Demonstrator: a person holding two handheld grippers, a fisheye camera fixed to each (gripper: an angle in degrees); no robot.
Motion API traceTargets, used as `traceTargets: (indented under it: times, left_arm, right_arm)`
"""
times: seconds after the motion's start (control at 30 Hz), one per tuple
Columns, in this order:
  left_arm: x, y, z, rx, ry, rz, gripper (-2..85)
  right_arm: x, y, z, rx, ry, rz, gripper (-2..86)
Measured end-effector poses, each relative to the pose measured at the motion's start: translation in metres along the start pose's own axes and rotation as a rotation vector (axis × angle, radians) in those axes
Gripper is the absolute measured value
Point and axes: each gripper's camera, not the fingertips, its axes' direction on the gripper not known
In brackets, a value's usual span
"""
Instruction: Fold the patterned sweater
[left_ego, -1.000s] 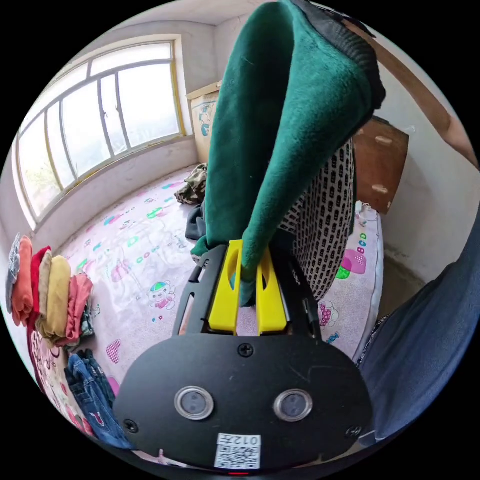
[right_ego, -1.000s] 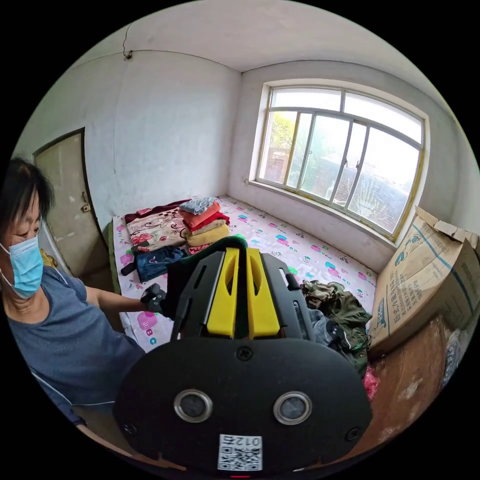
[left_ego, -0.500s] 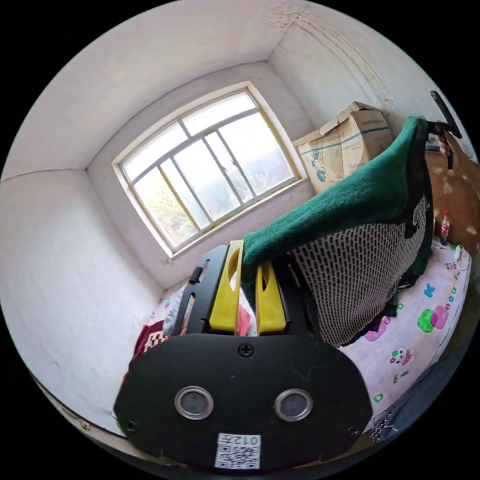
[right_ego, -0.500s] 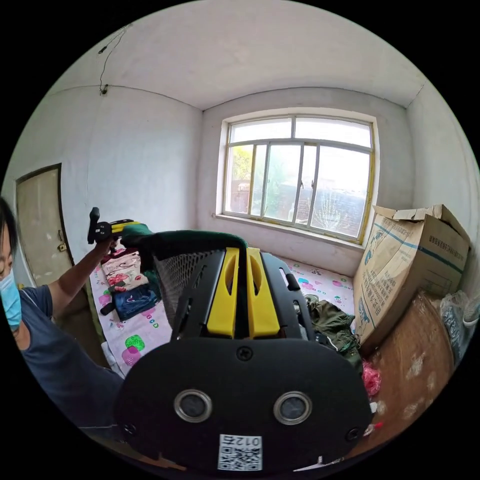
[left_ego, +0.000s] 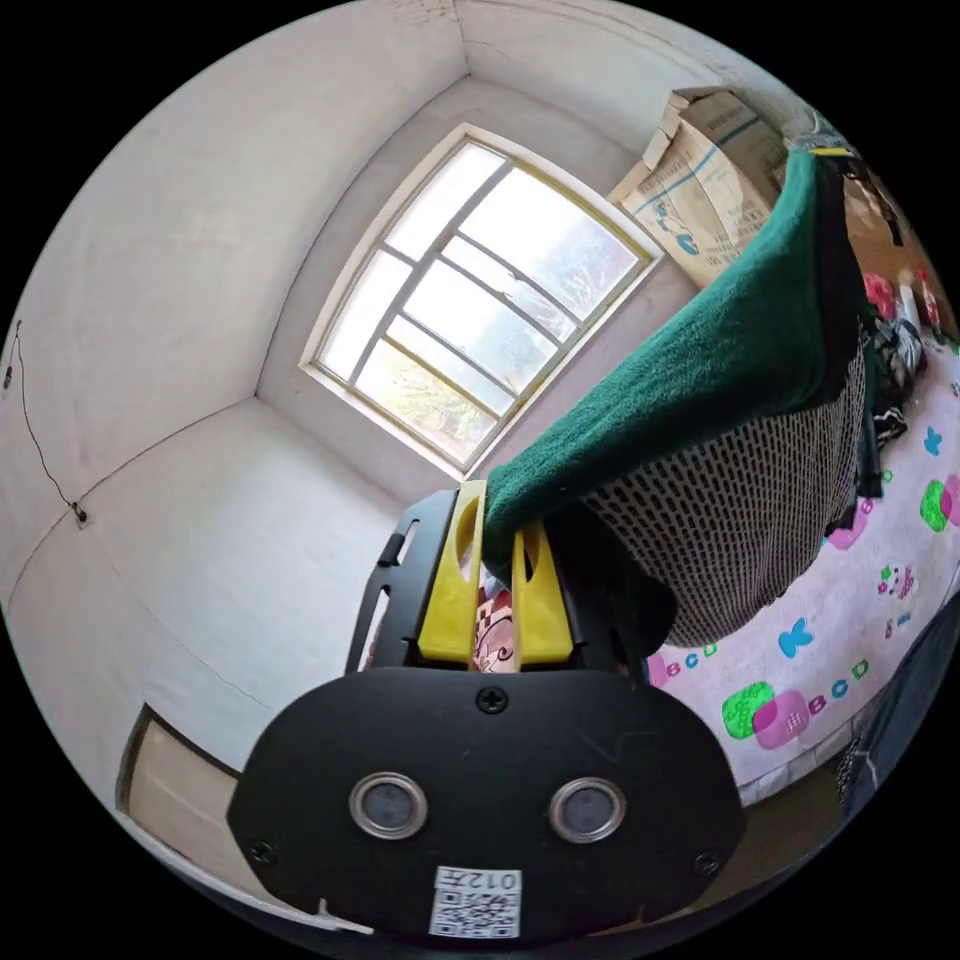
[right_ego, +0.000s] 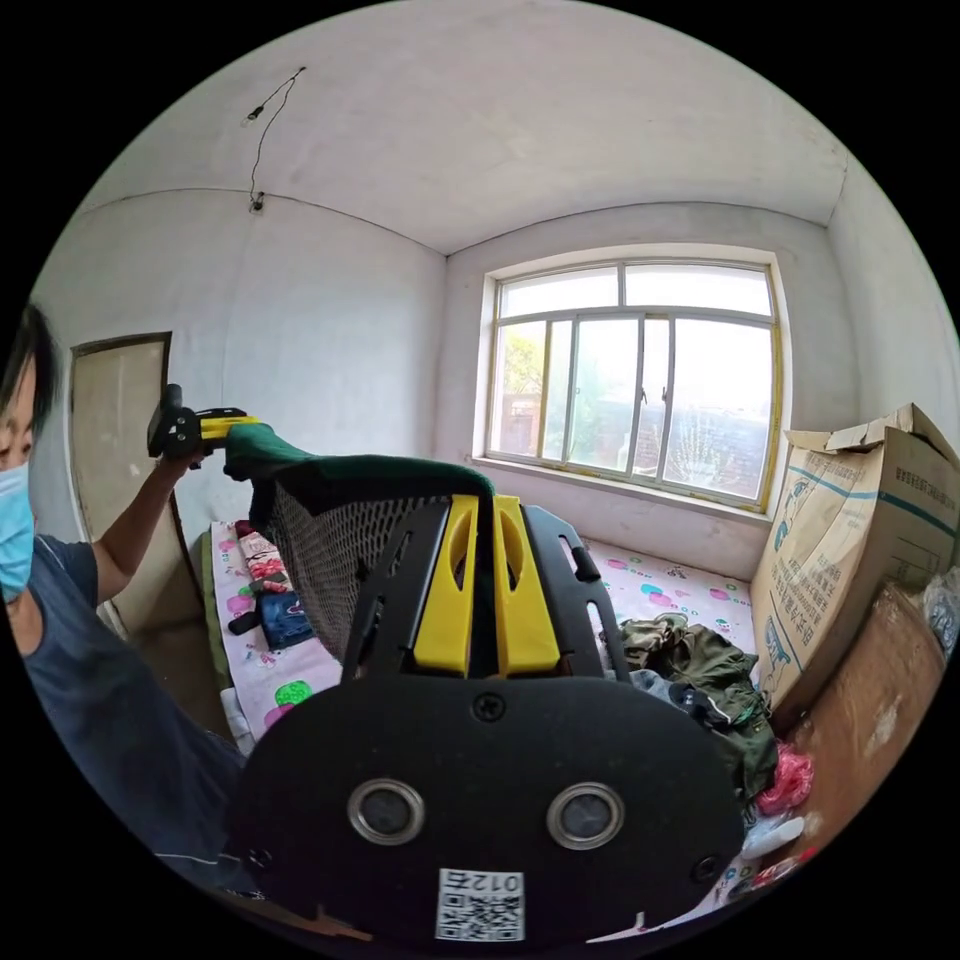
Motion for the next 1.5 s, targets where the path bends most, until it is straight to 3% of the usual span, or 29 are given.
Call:
traceTargets:
  times: [0.27, 0.43, 0.63, 0.7, 0.8, 0.9, 1.1, 1.23, 1.33, 1.5]
  left_arm:
    - [-0.014, 0.004, 0.020, -0.117, 0.194, 0.095, -0.1]
    - [-0.043, -0.021, 0.093, -0.161, 0.334, 0.097, 0.0]
    - [-0.010, -0.061, 0.319, -0.410, 0.677, 0.157, 0.1]
    - [0.031, -0.062, 0.445, -0.644, 0.758, 0.092, 0.3]
    - [0.075, -0.034, 0.558, -0.913, 0.806, -0.043, 0.5]
    - [0.083, -0.008, 0.612, -0.925, 0.851, -0.196, 0.4]
    - [0.065, 0.028, 0.640, -0.693, 0.964, -0.401, 0.2]
    - [0.077, 0.054, 0.616, -0.616, 1.034, -0.419, 0.4]
    - [0.110, 0.090, 0.591, -0.701, 1.131, -0.416, 0.7]
    - [0.154, 0.171, 0.550, -0.927, 1.195, -0.648, 1.6]
  right_arm:
    - [-0.051, 0.031, -0.031, -0.029, -0.002, -0.055, 1.4]
    - [-0.046, 0.038, 0.018, -0.131, 0.001, -0.067, 1.5]
    - [0.022, 0.120, 0.227, -0.458, -0.012, 0.100, 1.9]
    - [0.053, 0.178, 0.332, -0.669, 0.006, 0.235, 2.0]
    - [0.055, 0.250, 0.404, -0.818, 0.102, 0.271, 1.9]
    - [0.041, 0.301, 0.423, -0.847, 0.118, 0.221, 1.5]
    - [0.021, 0.400, 0.389, -0.880, 0.107, 0.136, 0.6]
    - [0.001, 0.468, 0.327, -0.889, 0.032, 0.187, 1.0]
    - [-0.024, 0.546, 0.263, -0.950, -0.063, 0.346, 2.8]
    - [-0.067, 0.685, 0.147, -1.083, -0.163, 0.684, 6.6]
